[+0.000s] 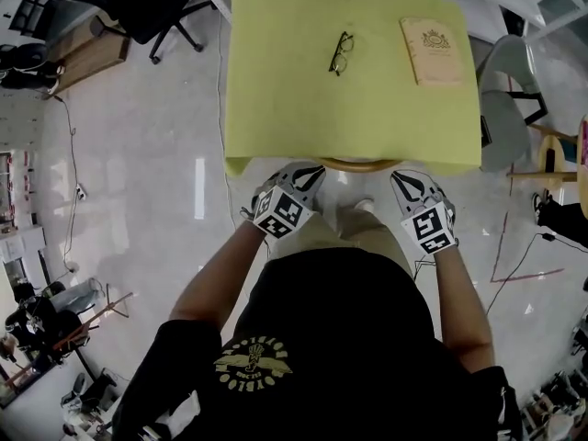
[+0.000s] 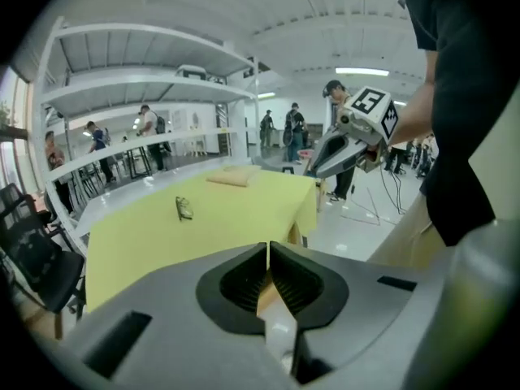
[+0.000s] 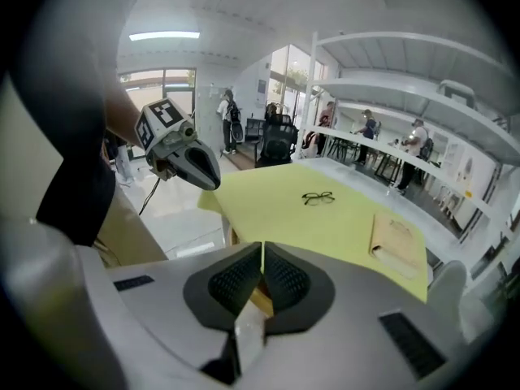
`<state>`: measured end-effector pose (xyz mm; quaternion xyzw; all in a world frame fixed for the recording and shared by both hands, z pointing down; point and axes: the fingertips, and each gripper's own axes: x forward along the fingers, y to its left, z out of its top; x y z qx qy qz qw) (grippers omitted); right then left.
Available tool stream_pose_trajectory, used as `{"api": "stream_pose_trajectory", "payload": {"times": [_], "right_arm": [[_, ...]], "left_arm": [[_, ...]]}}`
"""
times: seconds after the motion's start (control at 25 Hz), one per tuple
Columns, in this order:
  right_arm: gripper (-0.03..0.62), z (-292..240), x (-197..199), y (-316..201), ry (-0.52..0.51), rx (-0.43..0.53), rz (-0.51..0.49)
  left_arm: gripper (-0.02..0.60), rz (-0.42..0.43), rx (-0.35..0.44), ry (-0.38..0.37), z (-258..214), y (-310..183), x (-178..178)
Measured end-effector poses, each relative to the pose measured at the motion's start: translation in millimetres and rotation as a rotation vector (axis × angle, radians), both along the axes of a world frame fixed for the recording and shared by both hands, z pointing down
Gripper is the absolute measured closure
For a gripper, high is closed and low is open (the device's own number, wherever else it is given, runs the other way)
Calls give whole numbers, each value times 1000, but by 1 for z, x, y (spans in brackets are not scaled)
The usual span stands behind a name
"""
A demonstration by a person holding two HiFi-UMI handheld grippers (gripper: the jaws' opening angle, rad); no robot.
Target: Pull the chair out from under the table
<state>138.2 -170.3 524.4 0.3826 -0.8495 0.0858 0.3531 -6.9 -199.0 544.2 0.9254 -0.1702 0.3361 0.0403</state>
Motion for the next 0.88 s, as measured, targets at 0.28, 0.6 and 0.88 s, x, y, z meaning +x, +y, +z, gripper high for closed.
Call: {"api": "stream_pose_trajectory", "payload": {"times": [0.28, 0.6, 0.88], "right_arm": [[580, 76, 6, 8, 120, -129, -129], [482, 138, 9, 16, 198, -244, -233], [445, 177, 1, 14, 336, -224, -349]], "left_arm": [[568, 104, -51, -139, 68, 12, 21], [454, 174, -59, -259, 141, 20, 39], [439, 218, -55, -319, 168, 16, 43]]}}
